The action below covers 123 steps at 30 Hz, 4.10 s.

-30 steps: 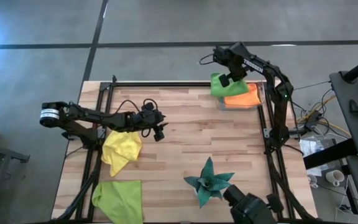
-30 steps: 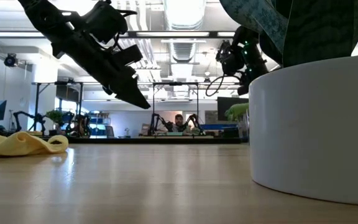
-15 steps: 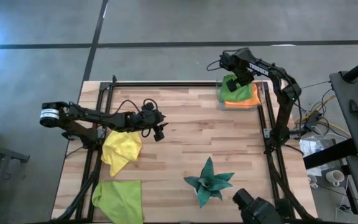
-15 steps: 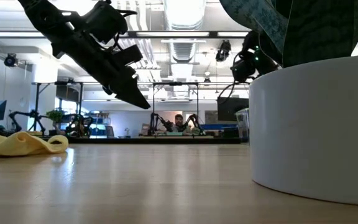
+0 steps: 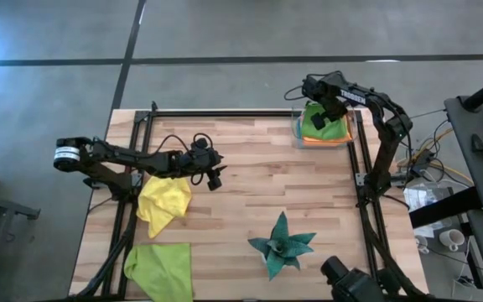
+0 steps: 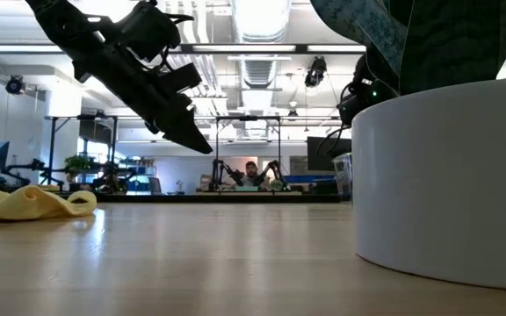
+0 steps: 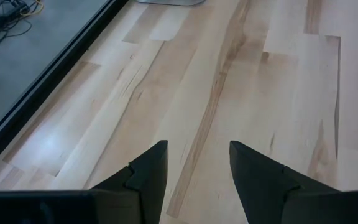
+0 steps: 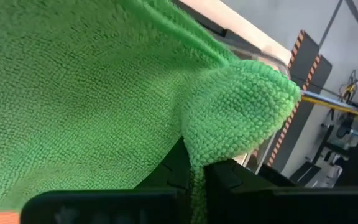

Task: Fold microfiber towels
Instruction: Put the green microfiber cloth into the transparent bin

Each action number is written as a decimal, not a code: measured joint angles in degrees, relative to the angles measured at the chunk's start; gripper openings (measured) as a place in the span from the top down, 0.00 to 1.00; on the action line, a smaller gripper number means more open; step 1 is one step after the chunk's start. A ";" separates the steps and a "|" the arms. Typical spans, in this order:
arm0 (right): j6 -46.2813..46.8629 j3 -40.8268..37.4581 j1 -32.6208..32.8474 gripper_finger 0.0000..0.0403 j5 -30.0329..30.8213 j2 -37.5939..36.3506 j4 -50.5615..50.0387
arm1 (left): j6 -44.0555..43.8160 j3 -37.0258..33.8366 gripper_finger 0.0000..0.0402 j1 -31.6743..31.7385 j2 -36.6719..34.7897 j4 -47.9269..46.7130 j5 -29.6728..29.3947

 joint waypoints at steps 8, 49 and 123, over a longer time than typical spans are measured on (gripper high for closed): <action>-1.14 -0.22 -2.38 0.88 0.25 0.09 -0.75 | -0.04 0.00 0.61 0.00 0.00 -0.06 0.03; 10.14 0.12 9.41 0.48 -22.04 2.05 13.40 | 0.04 0.00 0.61 0.00 0.00 -1.34 -0.04; 9.36 -16.16 7.02 0.69 -14.19 -15.69 36.60 | 0.07 0.00 0.61 0.04 0.00 -1.69 0.28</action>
